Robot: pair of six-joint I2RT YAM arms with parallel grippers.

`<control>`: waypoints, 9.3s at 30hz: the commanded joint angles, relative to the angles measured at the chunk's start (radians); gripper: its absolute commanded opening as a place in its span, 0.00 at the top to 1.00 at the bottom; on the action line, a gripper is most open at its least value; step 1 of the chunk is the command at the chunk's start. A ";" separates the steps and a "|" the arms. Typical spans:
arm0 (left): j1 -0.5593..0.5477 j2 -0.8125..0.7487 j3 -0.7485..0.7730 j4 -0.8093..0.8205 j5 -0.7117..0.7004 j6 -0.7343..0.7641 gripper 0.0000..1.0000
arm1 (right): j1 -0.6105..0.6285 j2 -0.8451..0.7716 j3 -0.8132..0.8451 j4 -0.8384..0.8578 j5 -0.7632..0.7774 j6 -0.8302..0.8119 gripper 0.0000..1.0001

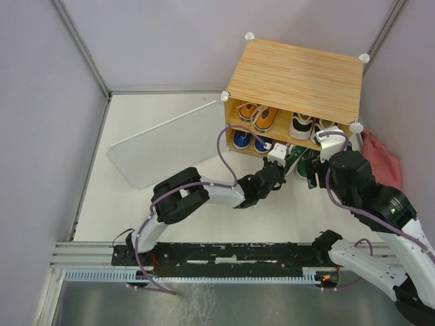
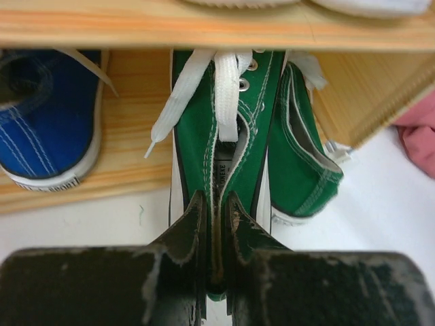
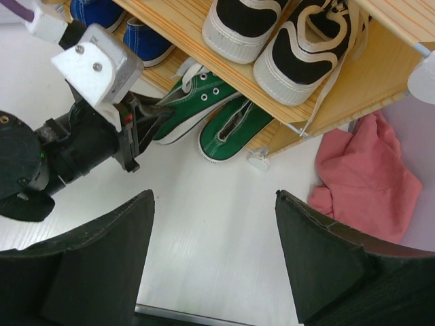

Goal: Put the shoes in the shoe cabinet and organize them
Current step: Place the shoe in the shoe cabinet, then close the shoe cabinet at the center of the board, then reset both arms

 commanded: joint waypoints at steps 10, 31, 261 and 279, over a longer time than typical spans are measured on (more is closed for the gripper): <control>0.094 0.026 0.056 0.220 -0.098 0.070 0.97 | 0.003 -0.010 -0.020 0.017 0.006 -0.005 0.20; 0.114 0.221 0.345 0.087 -0.051 0.061 0.96 | 0.003 -0.004 -0.014 0.003 0.008 -0.002 0.20; 0.221 -0.363 -0.034 -0.138 0.257 0.018 0.25 | 0.002 0.248 0.468 -0.095 -0.090 0.141 0.01; 0.206 -0.930 -0.541 -0.398 0.170 0.041 0.01 | 0.003 0.275 0.167 0.109 0.008 0.345 0.01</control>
